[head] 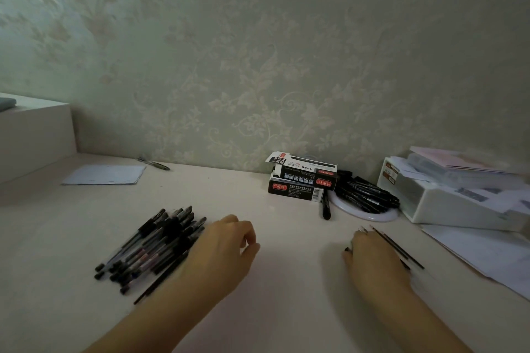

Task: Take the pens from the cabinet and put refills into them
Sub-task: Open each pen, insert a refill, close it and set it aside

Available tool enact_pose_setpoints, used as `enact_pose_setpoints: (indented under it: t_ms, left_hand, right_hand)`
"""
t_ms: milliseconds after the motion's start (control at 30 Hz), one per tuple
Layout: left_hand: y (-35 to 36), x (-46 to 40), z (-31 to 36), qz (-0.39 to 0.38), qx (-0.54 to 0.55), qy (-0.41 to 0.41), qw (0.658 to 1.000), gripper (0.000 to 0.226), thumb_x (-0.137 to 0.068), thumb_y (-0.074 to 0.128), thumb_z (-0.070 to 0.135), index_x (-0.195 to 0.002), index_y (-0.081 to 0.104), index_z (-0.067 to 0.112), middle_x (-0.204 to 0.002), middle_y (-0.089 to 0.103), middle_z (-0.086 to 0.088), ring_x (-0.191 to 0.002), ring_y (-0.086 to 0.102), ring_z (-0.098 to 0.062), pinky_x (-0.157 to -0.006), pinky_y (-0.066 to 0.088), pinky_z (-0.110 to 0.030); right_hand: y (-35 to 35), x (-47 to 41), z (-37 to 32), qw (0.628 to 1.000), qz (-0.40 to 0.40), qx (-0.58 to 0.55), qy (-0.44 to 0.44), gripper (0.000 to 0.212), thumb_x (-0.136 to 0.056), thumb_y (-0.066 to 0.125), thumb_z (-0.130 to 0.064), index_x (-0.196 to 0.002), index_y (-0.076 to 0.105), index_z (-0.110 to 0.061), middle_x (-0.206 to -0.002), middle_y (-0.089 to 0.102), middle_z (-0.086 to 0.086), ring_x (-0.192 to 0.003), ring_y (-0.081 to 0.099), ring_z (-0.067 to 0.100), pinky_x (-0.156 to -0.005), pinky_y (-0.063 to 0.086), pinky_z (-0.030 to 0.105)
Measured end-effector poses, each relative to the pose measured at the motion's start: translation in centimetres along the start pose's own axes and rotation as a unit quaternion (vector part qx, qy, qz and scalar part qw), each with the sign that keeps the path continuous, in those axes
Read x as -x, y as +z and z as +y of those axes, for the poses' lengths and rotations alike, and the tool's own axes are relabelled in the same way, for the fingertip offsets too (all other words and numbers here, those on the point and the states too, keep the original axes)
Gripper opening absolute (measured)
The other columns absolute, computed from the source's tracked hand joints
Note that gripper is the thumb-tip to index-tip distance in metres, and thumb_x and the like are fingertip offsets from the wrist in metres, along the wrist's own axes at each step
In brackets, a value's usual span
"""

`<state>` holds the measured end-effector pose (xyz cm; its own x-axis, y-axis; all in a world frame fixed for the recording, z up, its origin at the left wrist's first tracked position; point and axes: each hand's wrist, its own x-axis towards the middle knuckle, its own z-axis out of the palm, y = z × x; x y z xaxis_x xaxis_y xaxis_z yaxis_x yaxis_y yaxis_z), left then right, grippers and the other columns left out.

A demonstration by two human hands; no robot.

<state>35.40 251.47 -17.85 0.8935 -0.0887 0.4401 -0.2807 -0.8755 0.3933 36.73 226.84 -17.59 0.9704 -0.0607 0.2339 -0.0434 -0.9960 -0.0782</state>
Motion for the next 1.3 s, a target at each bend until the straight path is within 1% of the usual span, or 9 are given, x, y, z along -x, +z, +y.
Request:
enact_pose_setpoints:
  t_ms: [67,133,233,367,467,533,733,1100,1300]
  left_hand:
    - [0.4,0.1,0.1,-0.017,0.019,0.004,1.0,0.008,-0.09,0.057,0.037,-0.089,0.063,0.031,-0.088,0.053,0.015,-0.068,0.048,-0.001,-0.062,0.037,-0.014]
    - [0.8,0.2,0.2,-0.034,0.046,0.002,0.998,0.007,-0.089,0.059,0.036,-0.086,0.064,0.031,-0.086,0.056,0.015,-0.067,0.049,0.001,-0.06,0.034,-0.01]
    - [1.2,0.3,0.5,-0.05,0.089,-0.003,0.995,0.007,-0.087,0.061,0.035,-0.082,0.064,0.031,-0.081,0.061,0.014,-0.068,0.053,0.0,-0.063,0.04,-0.012]
    - [1.4,0.2,0.8,-0.059,0.189,-0.041,0.979,0.019,-0.089,0.059,0.046,-0.081,0.065,0.03,-0.078,0.066,0.012,-0.067,0.058,-0.001,-0.064,0.046,-0.014]
    - [1.4,0.2,1.2,-0.082,0.225,-0.052,0.969,0.024,-0.089,0.056,0.05,-0.085,0.065,0.027,-0.08,0.069,0.007,-0.071,0.064,-0.008,-0.072,0.054,-0.028]
    - [1.3,0.3,1.5,-0.098,0.236,-0.045,0.966,0.022,-0.089,0.057,0.049,-0.088,0.066,0.028,-0.079,0.07,0.007,-0.067,0.064,-0.007,-0.068,0.054,-0.026]
    - [1.5,0.4,1.3,-0.112,0.182,0.012,0.977,0.013,-0.096,0.05,0.03,-0.091,0.06,0.023,-0.072,0.062,0.007,-0.058,0.05,-0.003,-0.059,0.043,-0.022]
    - [1.1,-0.3,1.3,-0.067,-0.011,0.044,0.997,0.048,-0.09,0.033,0.065,-0.06,0.041,0.028,-0.053,0.047,0.006,-0.05,0.046,-0.007,-0.045,0.025,-0.025]
    - [0.9,-0.5,0.5,-0.043,-0.039,-0.001,0.998,0.064,-0.079,0.024,0.08,-0.065,0.042,0.021,-0.054,0.047,0.003,-0.049,0.044,-0.009,-0.044,0.028,-0.026]
  right_hand:
    - [0.4,-0.1,-0.2,1.0,-0.016,0.012,-0.006,0.038,-0.103,0.042,-0.026,-0.067,0.027,-0.023,-0.107,0.059,0.001,-0.095,0.057,0.014,-0.067,0.034,0.022]
    - [0.6,-0.2,-0.6,1.0,-0.016,-0.004,-0.022,0.027,-0.103,0.042,-0.029,-0.077,0.043,-0.02,-0.103,0.06,0.0,-0.091,0.057,0.014,-0.068,0.041,0.024]
    - [0.7,-0.7,-1.4,0.981,-0.022,-0.19,-0.029,0.023,-0.101,0.047,-0.032,-0.092,0.06,-0.015,-0.09,0.064,-0.001,-0.08,0.06,0.011,-0.069,0.049,0.024]
    - [0.5,-0.5,-3.0,0.839,-0.086,-0.535,0.059,0.025,-0.1,0.053,-0.027,-0.09,0.071,-0.011,-0.073,0.067,0.002,-0.059,0.058,0.008,-0.057,0.049,0.021]
    - [1.0,0.2,-4.4,0.736,-0.129,-0.661,0.064,0.024,-0.099,0.053,-0.018,-0.095,0.068,-0.001,-0.067,0.068,0.007,-0.056,0.062,0.01,-0.058,0.052,0.019]
    - [1.3,0.6,-5.2,0.703,-0.141,-0.695,0.049,0.021,-0.1,0.052,-0.013,-0.098,0.066,0.002,-0.077,0.074,0.012,-0.068,0.07,0.016,-0.063,0.055,0.021]
    - [1.7,1.1,-6.0,0.717,-0.154,-0.68,-0.024,0.013,-0.096,0.058,-0.013,-0.099,0.063,-0.001,-0.088,0.075,0.013,-0.073,0.069,0.021,-0.069,0.055,0.026]
    - [1.9,0.8,-5.4,0.708,-0.159,-0.685,-0.071,0.013,-0.095,0.06,-0.017,-0.084,0.064,-0.016,-0.077,0.068,0.008,-0.066,0.06,0.015,-0.062,0.049,0.021]
    - [2.0,0.5,-4.9,0.722,-0.061,-0.688,-0.033,0.009,-0.095,0.06,-0.015,-0.087,0.064,-0.011,-0.077,0.071,0.009,-0.066,0.064,0.017,-0.063,0.053,0.023]
